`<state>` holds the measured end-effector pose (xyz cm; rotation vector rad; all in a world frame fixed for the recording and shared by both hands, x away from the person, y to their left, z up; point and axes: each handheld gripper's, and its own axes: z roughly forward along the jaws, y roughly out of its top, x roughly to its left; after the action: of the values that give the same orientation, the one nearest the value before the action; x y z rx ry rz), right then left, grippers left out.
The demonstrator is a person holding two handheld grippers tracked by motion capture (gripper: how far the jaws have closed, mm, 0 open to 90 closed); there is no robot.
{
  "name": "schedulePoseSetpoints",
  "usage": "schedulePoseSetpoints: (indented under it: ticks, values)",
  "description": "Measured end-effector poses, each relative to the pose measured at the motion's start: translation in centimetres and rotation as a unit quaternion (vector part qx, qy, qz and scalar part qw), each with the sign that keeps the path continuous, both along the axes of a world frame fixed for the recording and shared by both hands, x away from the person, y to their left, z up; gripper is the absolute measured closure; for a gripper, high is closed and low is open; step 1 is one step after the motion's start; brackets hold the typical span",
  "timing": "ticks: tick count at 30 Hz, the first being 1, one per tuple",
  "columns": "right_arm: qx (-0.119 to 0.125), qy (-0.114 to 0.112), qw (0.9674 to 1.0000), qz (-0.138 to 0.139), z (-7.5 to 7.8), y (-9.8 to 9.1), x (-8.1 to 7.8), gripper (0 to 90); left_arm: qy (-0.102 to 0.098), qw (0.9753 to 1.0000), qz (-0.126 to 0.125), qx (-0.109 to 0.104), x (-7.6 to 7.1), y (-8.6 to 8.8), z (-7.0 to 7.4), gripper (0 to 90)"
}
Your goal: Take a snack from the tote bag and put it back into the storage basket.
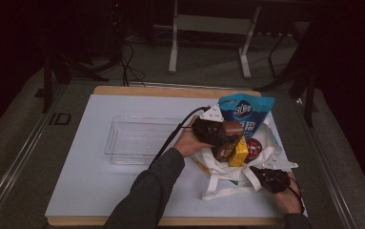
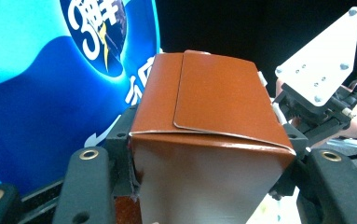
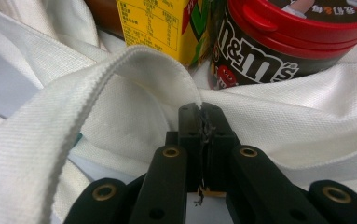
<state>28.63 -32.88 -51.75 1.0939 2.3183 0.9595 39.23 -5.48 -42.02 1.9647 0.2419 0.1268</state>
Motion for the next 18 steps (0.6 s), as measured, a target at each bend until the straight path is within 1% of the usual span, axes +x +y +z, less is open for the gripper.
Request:
schedulePoseSetpoints:
  ticks: [5, 11, 14, 15, 17, 18]
  values:
    - [0.0, 0.0, 1.0, 0.001, 0.0, 0.0, 0.0, 87.9, -0.005, 1.0, 0.0, -0.003, -0.1, 0.2, 0.3, 42.6]
    - [0.0, 0.0, 1.0, 0.001, 0.0, 0.0, 0.0, 87.9, -0.013, 0.9999, 0.003, -0.011, -0.2, 0.4, 1.2, 42.8]
    - [0.0, 0.0, 1.0, 0.0, 0.0, 0.0, 0.0, 87.9, -0.018, 0.9996, 0.007, -0.021, -0.4, 0.8, 1.9, 42.8]
    - [0.0, 0.0, 1.0, 0.0, 0.0, 0.0, 0.0, 87.9, -0.017, 0.9995, 0.008, -0.026, -0.4, 0.8, 2.0, 42.8]
    - [0.0, 0.0, 1.0, 0.0, 0.0, 0.0, 0.0, 87.9, -0.017, 0.9994, 0.009, -0.027, -0.4, 0.9, 2.1, 42.9]
    - [0.0, 0.0, 1.0, 0.0, 0.0, 0.0, 0.0, 87.9, -0.017, 0.9993, 0.01, -0.032, -0.4, 1.1, 2.4, 42.9]
